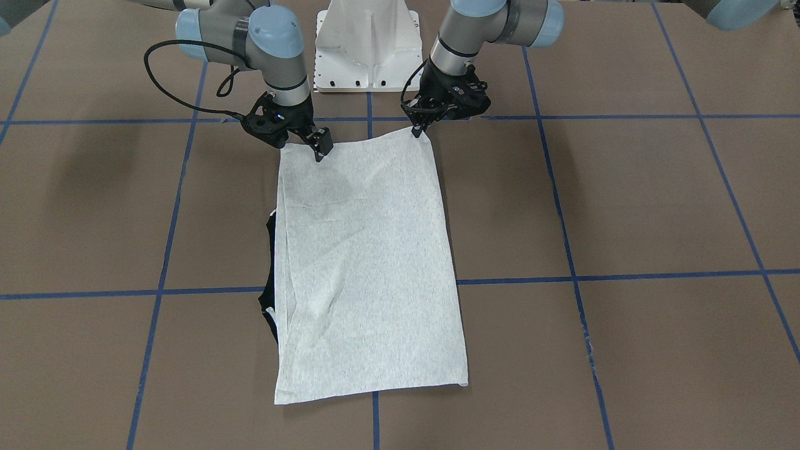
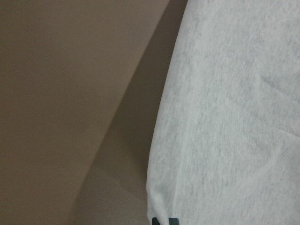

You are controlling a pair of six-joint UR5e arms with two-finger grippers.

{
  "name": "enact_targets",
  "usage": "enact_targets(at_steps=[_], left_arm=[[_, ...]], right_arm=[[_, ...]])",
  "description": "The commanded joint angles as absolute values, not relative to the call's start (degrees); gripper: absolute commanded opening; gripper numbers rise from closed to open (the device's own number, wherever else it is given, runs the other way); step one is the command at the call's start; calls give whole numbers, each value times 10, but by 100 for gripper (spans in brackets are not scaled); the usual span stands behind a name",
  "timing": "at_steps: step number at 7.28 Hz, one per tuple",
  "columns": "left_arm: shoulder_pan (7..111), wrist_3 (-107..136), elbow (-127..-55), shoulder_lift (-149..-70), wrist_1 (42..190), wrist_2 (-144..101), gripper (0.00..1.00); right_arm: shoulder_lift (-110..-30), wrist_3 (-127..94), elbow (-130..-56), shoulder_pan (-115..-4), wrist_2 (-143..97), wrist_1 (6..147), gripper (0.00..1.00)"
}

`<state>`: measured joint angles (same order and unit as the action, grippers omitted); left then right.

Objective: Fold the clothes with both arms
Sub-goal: 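Move the right gripper down to the shirt's near corner beside the left gripper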

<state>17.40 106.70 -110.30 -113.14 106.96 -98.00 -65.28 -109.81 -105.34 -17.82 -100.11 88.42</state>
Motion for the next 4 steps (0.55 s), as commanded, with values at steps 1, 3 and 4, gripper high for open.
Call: enact_targets(at_steps=[1, 3, 4], left_arm=[[174, 1067, -1103, -1132, 1070, -980, 0], [175, 1067, -1103, -1131, 1070, -980, 0], [174, 1067, -1103, -1131, 1070, -980, 0]], right_arm=[[-645, -1098, -1042, -176, -1001, 884, 100], [-643, -1098, -1041, -177, -1001, 884, 94], [-643, -1098, -1041, -177, -1001, 884, 65]])
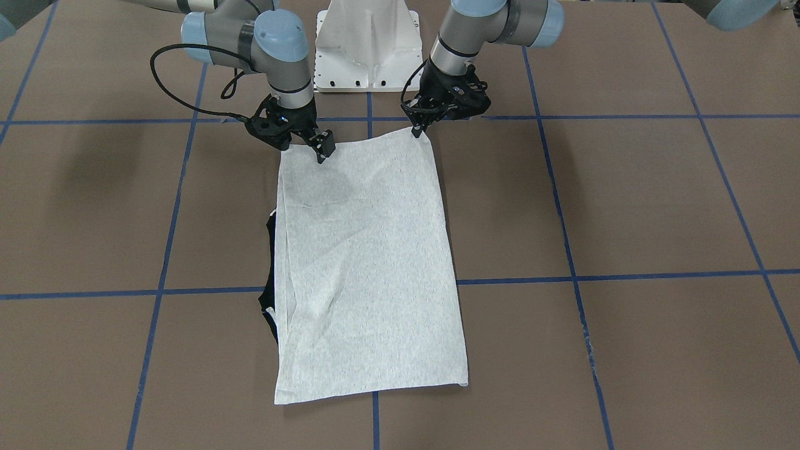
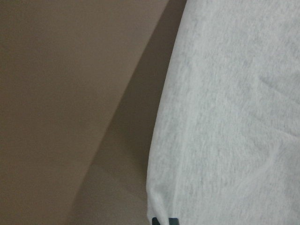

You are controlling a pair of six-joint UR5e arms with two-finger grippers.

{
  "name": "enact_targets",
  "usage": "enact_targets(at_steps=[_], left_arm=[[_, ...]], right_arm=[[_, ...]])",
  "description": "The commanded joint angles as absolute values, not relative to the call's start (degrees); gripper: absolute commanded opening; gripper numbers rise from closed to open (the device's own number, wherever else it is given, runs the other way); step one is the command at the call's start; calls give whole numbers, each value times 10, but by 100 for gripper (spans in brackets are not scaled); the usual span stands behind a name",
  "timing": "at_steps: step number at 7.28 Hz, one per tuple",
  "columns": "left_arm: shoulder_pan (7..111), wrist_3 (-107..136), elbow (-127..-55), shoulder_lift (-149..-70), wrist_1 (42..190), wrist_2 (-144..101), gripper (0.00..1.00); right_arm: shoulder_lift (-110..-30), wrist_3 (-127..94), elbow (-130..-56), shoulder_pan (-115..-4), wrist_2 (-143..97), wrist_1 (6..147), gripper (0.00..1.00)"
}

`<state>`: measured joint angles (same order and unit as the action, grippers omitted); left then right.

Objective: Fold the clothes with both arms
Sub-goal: 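Grasp the shirt's near corners with both grippers and pull toward the robot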

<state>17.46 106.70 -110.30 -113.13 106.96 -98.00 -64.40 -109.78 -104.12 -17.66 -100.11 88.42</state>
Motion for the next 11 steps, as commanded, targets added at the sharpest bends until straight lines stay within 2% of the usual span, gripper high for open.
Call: enact_targets(at_steps=[1, 2, 4, 6, 9, 11], left_arm=[[174, 1067, -1103, -1131, 1070, -980, 0], [175, 1067, -1103, -1131, 1070, -980, 0], [176, 1067, -1103, -1131, 1070, -980, 0], [176, 1067, -1104, -1131, 1070, -980, 0], [166, 1099, -1138, -1120, 1061, -979, 0], [118, 1120, -1216, -1118, 980, -978, 0]], right_arm=[[-643, -1097, -1042, -178, -1002, 884, 37], [-639, -1094, -1042, -179, -1003, 884, 19], [-634, -1092, -1044, -184, -1005, 885, 2], [-625, -1092, -1053, -189, -1012, 885, 0], [-636, -1100, -1111, -189, -1020, 892, 0], [-667, -1100, -1184, -170, -1027, 892, 0]])
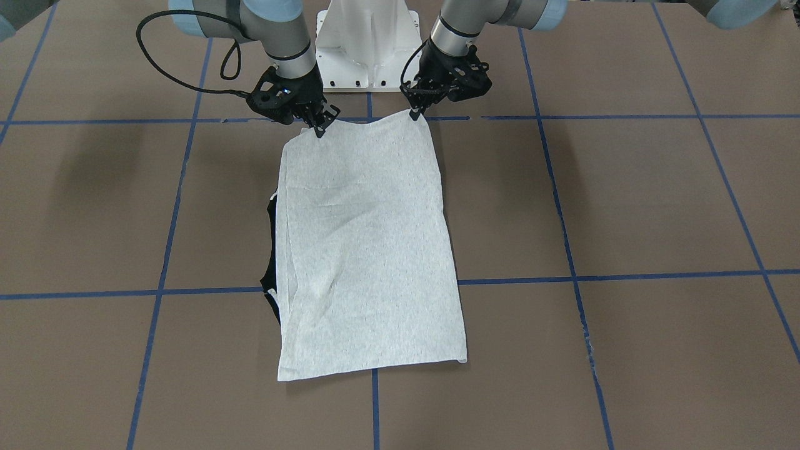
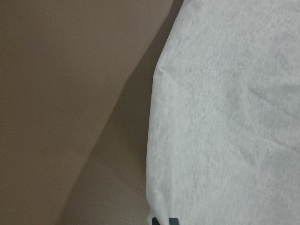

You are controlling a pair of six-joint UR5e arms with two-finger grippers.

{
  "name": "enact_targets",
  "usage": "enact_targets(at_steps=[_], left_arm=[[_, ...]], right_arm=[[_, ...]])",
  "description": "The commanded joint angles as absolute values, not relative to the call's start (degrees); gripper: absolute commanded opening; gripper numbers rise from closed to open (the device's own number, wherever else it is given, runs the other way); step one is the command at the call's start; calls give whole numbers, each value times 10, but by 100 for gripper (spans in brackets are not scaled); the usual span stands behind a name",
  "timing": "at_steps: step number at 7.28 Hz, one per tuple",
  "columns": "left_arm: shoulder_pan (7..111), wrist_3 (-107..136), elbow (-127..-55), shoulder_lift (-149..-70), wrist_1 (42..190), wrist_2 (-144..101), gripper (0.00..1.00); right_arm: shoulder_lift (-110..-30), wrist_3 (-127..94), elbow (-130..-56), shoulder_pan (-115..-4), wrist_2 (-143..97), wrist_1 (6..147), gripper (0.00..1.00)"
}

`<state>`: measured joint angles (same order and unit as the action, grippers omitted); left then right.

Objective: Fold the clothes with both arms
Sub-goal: 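Grasp the shirt's near corners with both grippers and pull toward the robot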

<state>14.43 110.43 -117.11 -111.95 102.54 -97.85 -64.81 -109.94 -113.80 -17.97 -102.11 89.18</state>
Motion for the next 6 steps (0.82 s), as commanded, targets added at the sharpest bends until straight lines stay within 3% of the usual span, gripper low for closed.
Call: enact_targets(at_steps=[1, 3, 6], left_arm=[[103, 1132, -1244, -1107, 963, -978, 0], [87, 1143, -1301, -1085, 935, -979, 0], [129, 1134, -1304, -1094, 929, -979, 0]], right_arm=[[-683, -1100, -1216, -168, -1061, 892, 0], [-694, -1100, -1253, -159, -1075, 892, 0], [-656, -1085, -1210, -212, -1075, 883, 0]])
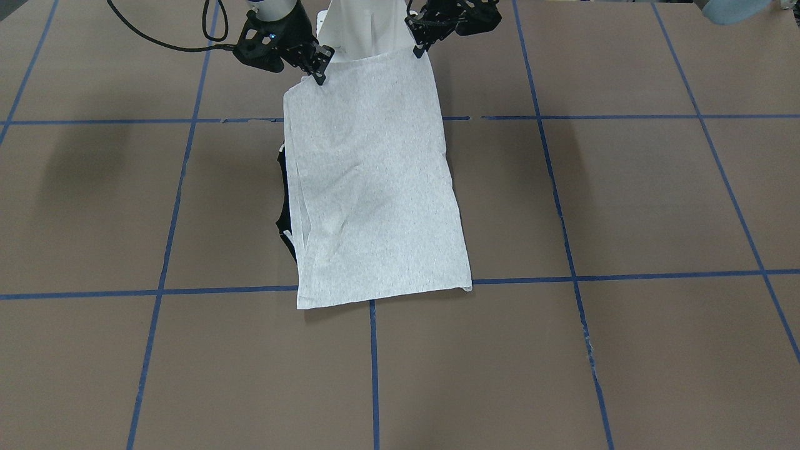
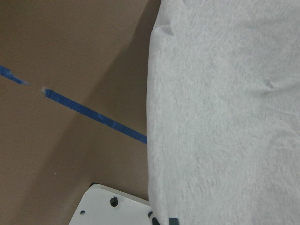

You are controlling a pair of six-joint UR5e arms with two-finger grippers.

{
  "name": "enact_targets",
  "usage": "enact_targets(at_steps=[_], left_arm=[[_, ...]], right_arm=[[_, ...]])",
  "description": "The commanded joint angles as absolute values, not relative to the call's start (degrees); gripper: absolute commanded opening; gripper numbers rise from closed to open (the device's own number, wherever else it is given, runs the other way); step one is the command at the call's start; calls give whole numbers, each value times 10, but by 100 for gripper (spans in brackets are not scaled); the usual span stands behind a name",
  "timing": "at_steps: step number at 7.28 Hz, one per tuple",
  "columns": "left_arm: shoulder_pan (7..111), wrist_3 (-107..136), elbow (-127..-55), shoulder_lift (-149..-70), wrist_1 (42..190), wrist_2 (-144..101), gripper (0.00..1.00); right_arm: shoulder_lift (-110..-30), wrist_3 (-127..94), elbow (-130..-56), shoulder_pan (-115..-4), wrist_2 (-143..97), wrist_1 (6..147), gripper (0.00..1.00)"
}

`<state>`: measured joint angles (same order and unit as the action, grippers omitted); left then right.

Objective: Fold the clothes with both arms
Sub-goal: 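Lift the near edge with both grippers and fold it away from the robot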

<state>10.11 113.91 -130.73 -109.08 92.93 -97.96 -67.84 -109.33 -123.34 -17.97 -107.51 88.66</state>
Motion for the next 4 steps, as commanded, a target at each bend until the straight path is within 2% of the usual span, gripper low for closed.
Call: enact_targets(at_steps=[1, 3, 4], left_arm=[[162, 1134, -1283, -1110, 932, -976, 0], [236, 1128, -1182, -1155, 968, -979, 0], [262, 1098, -1166, -1156, 987, -980, 0]], right_arm=[[-630, -1075, -1179, -250, -1074, 883, 0], [-620, -1063, -1128, -298, -1072, 830, 0], [-607, -1057, -1080, -316, -1072, 790, 0]])
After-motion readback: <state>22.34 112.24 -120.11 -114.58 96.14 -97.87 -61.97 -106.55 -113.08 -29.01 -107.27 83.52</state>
